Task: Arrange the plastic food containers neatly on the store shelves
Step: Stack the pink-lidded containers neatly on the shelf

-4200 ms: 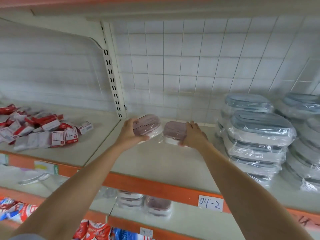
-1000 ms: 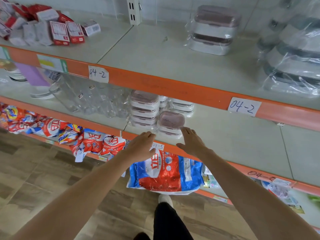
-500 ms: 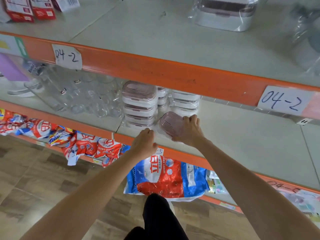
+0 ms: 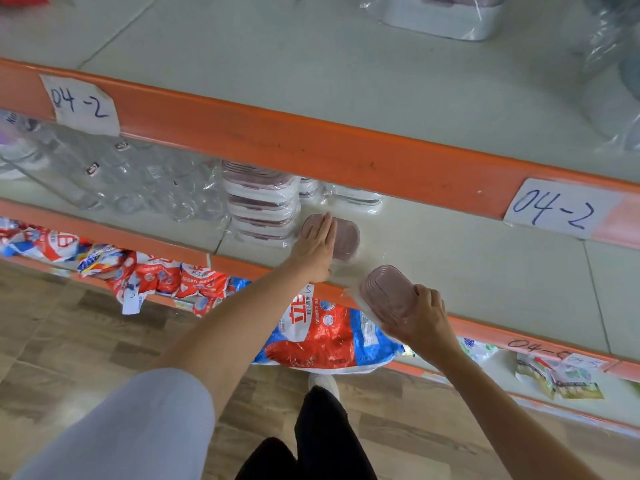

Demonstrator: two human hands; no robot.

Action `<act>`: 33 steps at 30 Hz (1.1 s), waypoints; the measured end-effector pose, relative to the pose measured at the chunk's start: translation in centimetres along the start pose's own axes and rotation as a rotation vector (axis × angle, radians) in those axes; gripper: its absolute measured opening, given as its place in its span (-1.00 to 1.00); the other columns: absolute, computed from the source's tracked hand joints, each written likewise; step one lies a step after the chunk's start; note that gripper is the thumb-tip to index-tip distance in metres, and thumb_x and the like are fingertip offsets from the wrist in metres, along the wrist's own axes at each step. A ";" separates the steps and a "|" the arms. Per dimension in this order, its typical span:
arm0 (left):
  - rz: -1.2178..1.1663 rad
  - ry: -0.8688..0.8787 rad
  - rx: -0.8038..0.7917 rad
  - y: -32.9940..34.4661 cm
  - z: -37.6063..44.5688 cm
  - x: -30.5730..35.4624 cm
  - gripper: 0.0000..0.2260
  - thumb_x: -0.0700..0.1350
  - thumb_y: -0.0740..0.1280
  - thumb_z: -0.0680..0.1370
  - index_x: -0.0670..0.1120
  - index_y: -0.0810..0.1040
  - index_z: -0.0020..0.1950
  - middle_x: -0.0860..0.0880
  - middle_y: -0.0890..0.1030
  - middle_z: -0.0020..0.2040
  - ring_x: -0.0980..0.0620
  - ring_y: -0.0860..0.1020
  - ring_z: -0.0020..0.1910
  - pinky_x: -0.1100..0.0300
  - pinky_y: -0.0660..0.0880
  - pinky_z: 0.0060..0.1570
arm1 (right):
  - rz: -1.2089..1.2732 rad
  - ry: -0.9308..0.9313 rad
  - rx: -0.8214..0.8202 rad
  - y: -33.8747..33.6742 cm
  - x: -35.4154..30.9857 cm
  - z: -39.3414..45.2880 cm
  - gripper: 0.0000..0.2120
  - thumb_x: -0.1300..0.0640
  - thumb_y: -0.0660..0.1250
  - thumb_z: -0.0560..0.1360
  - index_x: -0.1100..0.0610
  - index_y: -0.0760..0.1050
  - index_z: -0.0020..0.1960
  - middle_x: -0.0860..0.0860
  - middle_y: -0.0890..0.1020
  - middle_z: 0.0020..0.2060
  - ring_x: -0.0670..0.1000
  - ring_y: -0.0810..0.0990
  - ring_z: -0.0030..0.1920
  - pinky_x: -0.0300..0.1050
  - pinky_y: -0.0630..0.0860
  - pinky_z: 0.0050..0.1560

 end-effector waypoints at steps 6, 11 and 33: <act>0.114 0.026 0.123 -1.2 0.6 0.2 -0.14 0.03 0.34 0.52 -0.31 -0.17 0.51 -0.26 -0.03 0.52 -0.18 -0.04 0.52 -0.02 -0.11 0.50 | 0.037 0.021 0.035 -0.1 1.3 -0.4 -0.19 0.03 0.62 0.16 0.30 0.32 0.25 0.17 0.40 0.10 0.14 0.39 0.11 -0.02 0.38 0.13; 0.129 0.121 0.244 -2.9 -0.9 1.1 -0.18 0.15 0.49 0.33 -0.27 0.24 0.37 -0.16 0.31 0.28 -0.10 0.29 0.27 0.10 0.09 0.41 | 0.041 0.011 0.011 -0.6 0.7 -1.1 -0.20 0.02 0.60 0.19 0.29 0.31 0.26 0.16 0.40 0.11 0.15 0.39 0.13 -0.03 0.36 0.15; -0.141 -0.105 0.447 -17.7 -29.0 -11.4 -0.15 0.14 0.50 0.29 -0.17 0.22 0.43 -0.12 0.32 0.33 -0.12 0.30 0.32 0.03 0.21 0.33 | -0.030 -0.508 0.031 -12.0 -22.5 -10.8 -0.13 -0.10 0.53 0.23 0.15 0.21 0.39 0.03 0.30 0.27 0.05 0.28 0.27 -0.10 0.29 0.29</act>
Point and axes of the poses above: each hand's wrist, its own z-axis towards the middle knuckle, its own y-axis out of the palm, x = y × z, the point moved 10 cm from there along z, towards the middle knuckle
